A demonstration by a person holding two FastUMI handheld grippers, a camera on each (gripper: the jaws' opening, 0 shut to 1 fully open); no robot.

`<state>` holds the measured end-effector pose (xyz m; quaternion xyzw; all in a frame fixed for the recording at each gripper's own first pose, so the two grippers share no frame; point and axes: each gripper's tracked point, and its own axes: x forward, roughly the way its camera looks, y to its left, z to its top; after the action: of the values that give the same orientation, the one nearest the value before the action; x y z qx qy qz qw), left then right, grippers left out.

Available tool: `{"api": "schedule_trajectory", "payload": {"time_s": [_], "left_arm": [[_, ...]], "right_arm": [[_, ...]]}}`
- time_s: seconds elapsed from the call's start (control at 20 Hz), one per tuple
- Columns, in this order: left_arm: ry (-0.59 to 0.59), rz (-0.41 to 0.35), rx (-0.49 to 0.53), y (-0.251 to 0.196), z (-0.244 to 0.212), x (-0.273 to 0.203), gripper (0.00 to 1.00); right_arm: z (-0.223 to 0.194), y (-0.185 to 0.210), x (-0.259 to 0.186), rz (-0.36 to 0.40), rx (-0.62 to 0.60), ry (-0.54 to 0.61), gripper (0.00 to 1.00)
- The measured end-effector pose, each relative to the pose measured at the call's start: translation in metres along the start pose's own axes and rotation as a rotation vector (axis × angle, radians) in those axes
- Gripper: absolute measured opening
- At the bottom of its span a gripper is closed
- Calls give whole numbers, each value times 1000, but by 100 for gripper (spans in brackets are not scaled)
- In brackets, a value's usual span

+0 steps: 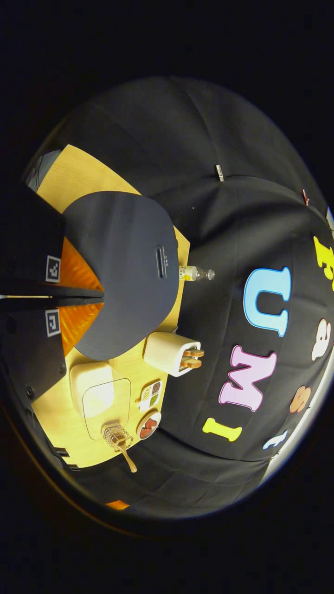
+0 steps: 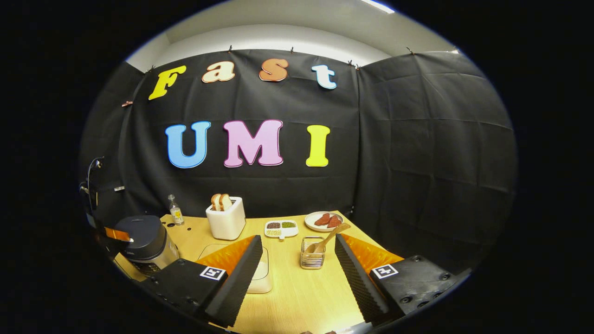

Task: Close the left gripper, press the button to open the rice cooker; take a wooden spoon from the chopstick holder with the right hand, scoop a spoonful of rice and pour it into the rice cooker, then put the wooden spoon back into the chopstick holder.

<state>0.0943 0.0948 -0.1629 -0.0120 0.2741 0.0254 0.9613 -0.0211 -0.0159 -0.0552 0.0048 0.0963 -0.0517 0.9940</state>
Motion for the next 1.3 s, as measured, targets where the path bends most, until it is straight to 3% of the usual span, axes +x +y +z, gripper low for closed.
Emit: {"api": "schedule_trajectory", "payload": {"time_s": [0.35, 0.6, 0.75, 0.95, 1.1, 1.3], "left_arm": [[-27, 45, 84, -2, 5, -3, 6], [-353, 174, 65, -5, 105, -66, 6], [-431, 224, 30, -20, 141, -86, 5], [-437, 251, -21, -49, 133, -106, 6], [-454, 231, -79, -76, 119, -121, 8], [-442, 253, -65, -94, 105, -127, 24]], "right_arm": [[-3, 2, 18, 56, -12, 31, 98], [6, -12, 52, 78, 6, 29, 98], [6, -20, 78, 91, 44, 46, 98], [-11, -31, 108, 99, 76, 141, 99], [-24, -38, 127, 106, 59, 195, 99], [-38, -42, 142, 134, 63, 242, 98]]}}
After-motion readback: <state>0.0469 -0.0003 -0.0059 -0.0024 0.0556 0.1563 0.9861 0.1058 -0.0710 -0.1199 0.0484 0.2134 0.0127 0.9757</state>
